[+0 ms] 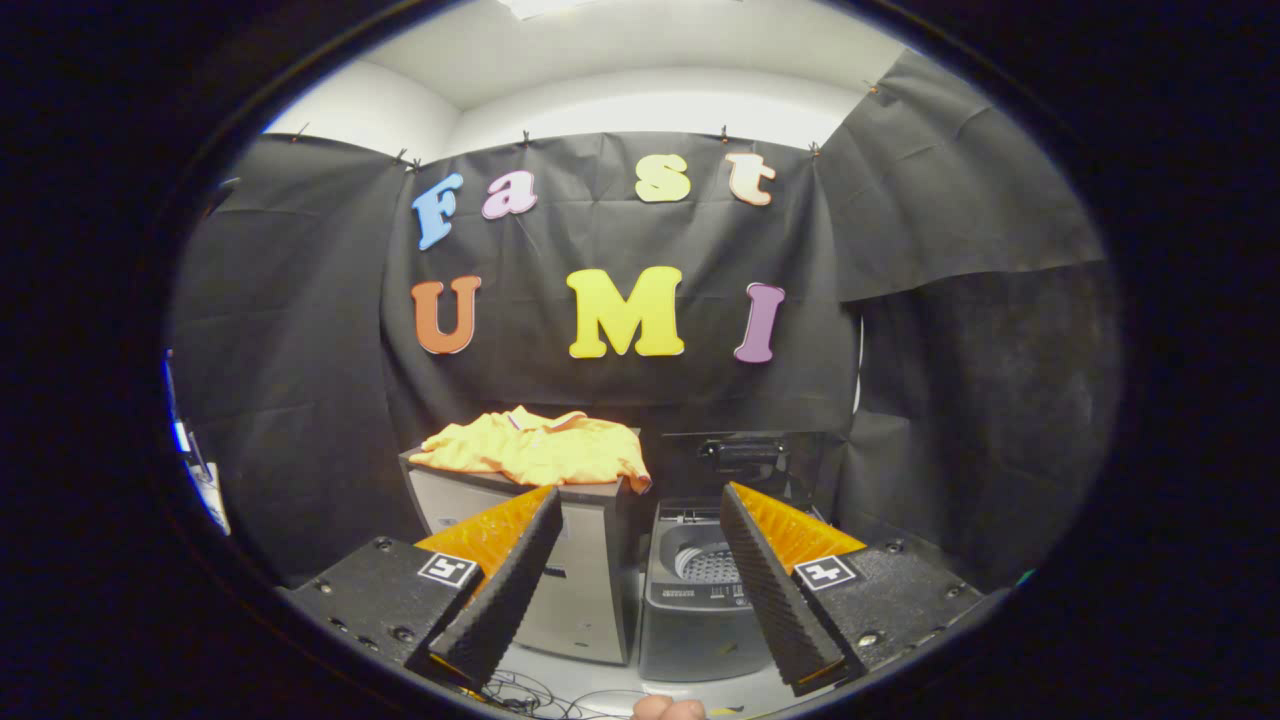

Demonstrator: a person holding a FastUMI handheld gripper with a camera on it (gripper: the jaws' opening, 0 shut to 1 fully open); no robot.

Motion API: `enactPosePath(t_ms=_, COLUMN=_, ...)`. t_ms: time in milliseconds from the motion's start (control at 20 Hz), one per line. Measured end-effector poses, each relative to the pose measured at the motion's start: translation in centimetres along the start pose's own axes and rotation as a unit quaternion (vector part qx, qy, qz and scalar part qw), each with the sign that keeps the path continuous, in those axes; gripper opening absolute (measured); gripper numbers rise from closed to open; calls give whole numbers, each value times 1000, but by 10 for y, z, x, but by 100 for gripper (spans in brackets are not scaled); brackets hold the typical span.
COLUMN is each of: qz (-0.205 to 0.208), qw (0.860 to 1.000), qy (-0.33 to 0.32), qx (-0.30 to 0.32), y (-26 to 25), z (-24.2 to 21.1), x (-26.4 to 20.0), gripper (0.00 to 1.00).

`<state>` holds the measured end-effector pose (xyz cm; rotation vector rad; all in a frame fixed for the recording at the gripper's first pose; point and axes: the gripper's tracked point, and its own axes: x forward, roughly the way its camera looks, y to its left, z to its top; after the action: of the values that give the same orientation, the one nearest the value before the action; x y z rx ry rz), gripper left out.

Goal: Put the clothes into the washing machine and then close the washing machine lid.

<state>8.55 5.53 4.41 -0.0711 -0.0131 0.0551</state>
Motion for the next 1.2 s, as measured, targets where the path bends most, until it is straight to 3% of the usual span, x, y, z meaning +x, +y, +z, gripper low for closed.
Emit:
enactPosePath(t_ms=300, qz=45, qw=998, qy=36, qx=6, y=19, z=41, x=100, gripper=100)
enactPosePath(t_ms=650, qz=118, qw=990, qy=72, qx=-30, y=81, z=64, x=252, gripper=100)
enactPosePath(t_ms=950, qz=169, qw=973, qy=158, qx=-28, y=151, z=38, x=351, gripper=100)
enactPosePath(t_ms=1200, qz=182, qw=956, qy=225, qx=-53, y=189, z=-10, x=392, gripper=100)
